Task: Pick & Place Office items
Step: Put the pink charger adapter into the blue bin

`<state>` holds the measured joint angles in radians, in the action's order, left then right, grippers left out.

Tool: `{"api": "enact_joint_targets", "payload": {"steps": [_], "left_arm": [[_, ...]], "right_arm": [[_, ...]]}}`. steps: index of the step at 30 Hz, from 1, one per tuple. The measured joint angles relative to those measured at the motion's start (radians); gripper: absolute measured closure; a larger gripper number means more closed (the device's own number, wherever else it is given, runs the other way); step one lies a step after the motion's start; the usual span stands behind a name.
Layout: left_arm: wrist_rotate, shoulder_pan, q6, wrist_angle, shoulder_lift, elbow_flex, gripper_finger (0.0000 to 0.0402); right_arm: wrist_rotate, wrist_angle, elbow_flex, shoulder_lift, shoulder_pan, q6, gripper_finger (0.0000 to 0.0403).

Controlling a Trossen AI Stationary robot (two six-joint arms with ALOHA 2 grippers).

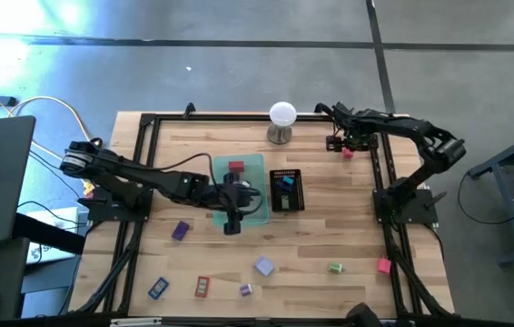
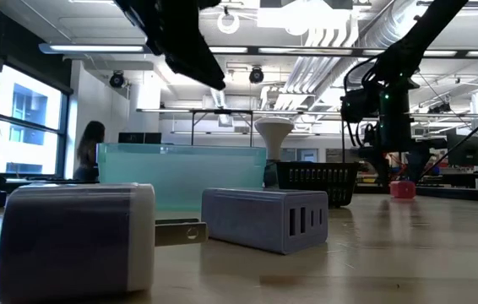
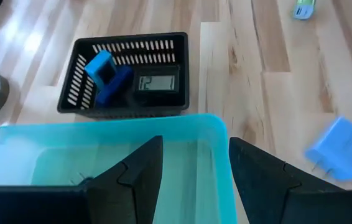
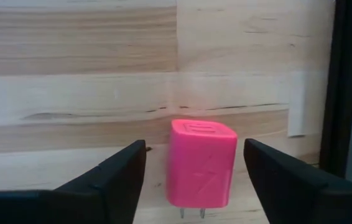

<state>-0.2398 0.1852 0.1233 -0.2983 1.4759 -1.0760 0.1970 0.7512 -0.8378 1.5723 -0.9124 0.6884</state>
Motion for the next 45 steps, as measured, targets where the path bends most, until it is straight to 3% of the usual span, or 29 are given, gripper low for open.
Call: {"api": "enact_joint_targets", "payload": {"steps": [9,15,18,23,30,35,38,45], "left_arm": [[0.0,0.0,-0.003,-0.002,0.045,0.0,0.0225],[0.0,0.0,0.002,-0.018,0.045,0.0,0.0225],[0.0,0.001,0.002,-0.018,0.045,0.0,0.0225],[0.0,0.001,0.005,-0.027,0.045,0.0,0.0225],[0.001,0.014,0.005,-0.038,0.045,0.0,0.0225],[-0.005,0.032,-0.028,-0.073,0.044,0.0,0.0225],[-0.061,0.056,-0.058,-0.158,0.008,0.0,0.0226],[-0.33,0.155,-0.067,-0.243,-0.119,0.0,0.0236]], "right_arm": [[0.028,-0.001,0.001,0.017,0.017,0.006,0.0199],[-0.006,-0.003,0.001,0.022,0.034,-0.002,0.0271],[0.008,-0.017,0.001,0.021,0.043,-0.034,0.0274],[0.132,-0.038,0.001,0.021,0.064,-0.143,0.0274],[0.169,0.003,0.001,-0.007,0.149,-0.196,0.0274],[0.168,0.093,-0.016,-0.094,0.235,-0.169,0.0274],[0.129,0.1,-0.036,-0.183,0.339,-0.142,0.0274],[0.144,-0.003,-0.056,-0.391,0.634,-0.135,0.0274]]}}
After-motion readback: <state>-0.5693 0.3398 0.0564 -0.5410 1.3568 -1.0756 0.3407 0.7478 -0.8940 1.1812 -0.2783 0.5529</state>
